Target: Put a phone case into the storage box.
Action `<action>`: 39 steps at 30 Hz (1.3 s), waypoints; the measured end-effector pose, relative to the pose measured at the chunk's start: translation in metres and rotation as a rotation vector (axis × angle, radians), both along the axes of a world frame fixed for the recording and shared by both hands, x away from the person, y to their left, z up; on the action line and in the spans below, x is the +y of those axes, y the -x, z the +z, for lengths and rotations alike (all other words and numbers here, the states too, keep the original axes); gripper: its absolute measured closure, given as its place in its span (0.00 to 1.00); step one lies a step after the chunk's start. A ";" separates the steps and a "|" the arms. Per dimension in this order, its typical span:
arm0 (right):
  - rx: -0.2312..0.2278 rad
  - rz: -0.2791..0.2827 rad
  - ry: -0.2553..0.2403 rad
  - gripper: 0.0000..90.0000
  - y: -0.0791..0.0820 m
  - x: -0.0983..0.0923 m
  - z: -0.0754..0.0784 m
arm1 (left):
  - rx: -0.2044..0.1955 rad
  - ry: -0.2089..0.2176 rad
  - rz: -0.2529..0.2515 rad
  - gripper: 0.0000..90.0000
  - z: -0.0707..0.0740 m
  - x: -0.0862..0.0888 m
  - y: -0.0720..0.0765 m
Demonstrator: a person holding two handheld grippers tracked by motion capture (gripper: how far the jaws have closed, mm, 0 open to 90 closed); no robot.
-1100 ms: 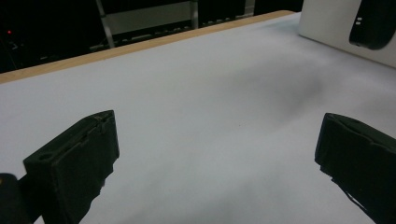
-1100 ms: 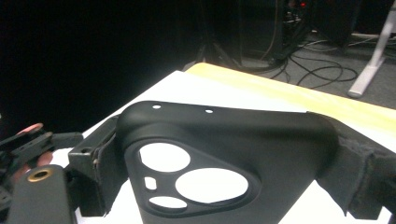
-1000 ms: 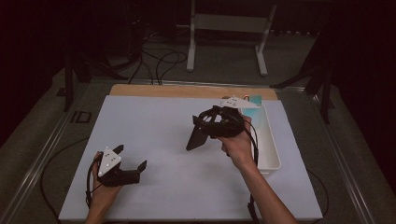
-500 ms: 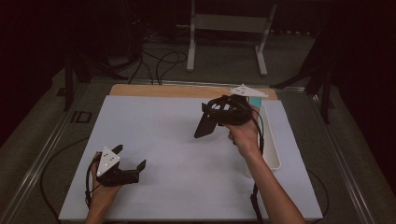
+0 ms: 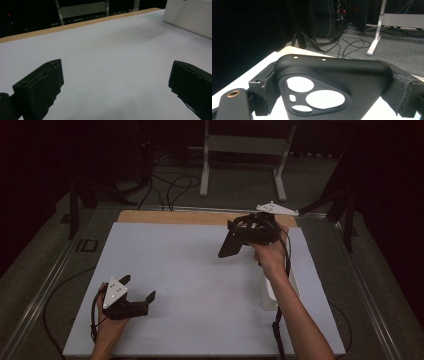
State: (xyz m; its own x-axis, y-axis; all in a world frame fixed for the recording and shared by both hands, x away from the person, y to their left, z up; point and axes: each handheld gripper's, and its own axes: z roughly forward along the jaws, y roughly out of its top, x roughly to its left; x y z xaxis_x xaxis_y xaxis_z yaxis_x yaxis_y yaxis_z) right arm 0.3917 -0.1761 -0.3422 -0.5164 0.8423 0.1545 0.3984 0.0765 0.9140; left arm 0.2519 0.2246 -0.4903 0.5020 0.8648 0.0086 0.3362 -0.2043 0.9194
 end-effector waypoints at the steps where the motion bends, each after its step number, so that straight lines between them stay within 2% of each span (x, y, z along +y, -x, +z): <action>1: -0.001 -0.004 0.005 0.14 -0.001 -0.002 0.000 | -0.001 0.003 0.000 0.01 0.000 0.000 0.000; 25: -0.003 -0.106 0.005 0.14 -0.017 -0.028 0.004 | -0.001 0.007 0.008 0.01 0.000 0.001 0.000; 39: -0.017 -0.176 0.047 0.15 -0.024 -0.047 0.008 | 0.002 0.004 0.006 0.01 0.000 0.001 0.000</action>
State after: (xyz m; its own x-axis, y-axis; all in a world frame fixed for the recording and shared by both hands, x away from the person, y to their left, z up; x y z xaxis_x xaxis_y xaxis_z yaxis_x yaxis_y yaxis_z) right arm 0.4156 -0.2232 -0.3343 -0.3626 0.9259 0.1059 0.3941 0.0494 0.9177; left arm 0.2521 0.2254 -0.4902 0.4970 0.8678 0.0039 0.3389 -0.1982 0.9197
